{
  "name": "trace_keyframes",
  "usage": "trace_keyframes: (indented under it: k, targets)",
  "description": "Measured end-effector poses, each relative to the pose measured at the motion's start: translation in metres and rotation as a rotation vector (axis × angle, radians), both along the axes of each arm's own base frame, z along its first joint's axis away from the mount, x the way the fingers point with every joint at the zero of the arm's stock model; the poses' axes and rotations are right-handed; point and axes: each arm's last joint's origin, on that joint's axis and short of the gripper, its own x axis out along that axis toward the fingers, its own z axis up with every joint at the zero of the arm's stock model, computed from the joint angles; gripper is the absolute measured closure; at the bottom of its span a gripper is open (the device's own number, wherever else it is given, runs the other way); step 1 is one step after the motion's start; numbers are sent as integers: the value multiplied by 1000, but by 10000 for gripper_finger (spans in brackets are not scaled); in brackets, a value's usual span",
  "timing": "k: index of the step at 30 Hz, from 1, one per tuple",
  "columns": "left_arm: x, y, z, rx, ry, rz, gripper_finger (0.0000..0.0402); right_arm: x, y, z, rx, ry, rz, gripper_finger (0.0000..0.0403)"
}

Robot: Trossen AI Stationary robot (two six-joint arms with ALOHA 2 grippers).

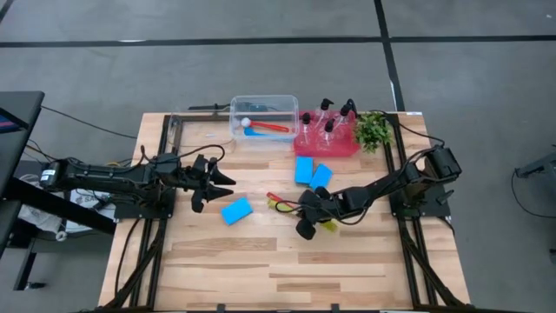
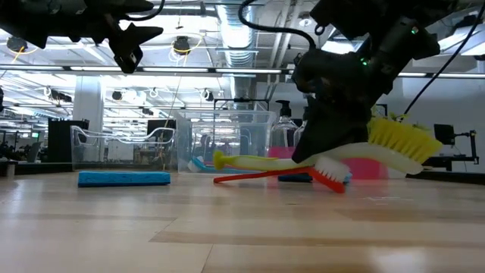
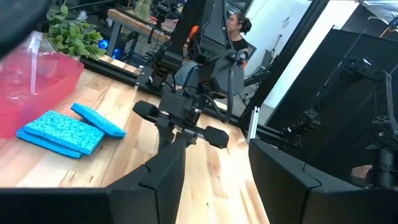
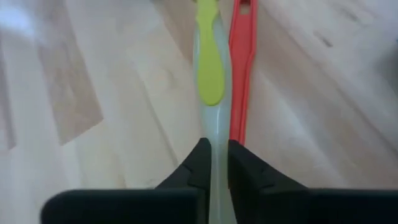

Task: Pick & Place Kitchen Sink Supplies
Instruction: Put the light yellow toilet brush into the white bin, then put the yellow toilet brush into the white bin

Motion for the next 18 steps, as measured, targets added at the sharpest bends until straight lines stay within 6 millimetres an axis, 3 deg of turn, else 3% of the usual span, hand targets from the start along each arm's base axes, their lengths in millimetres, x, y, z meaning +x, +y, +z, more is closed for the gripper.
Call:
trace_keyframes:
  k: [6,18]
  targets:
    - [0,0,0,0,0,0,223,2,4,4,23,-13,14,379]
    - [0,1,0,13,-1,29,223,20,5,33,-52,-82,65,396]
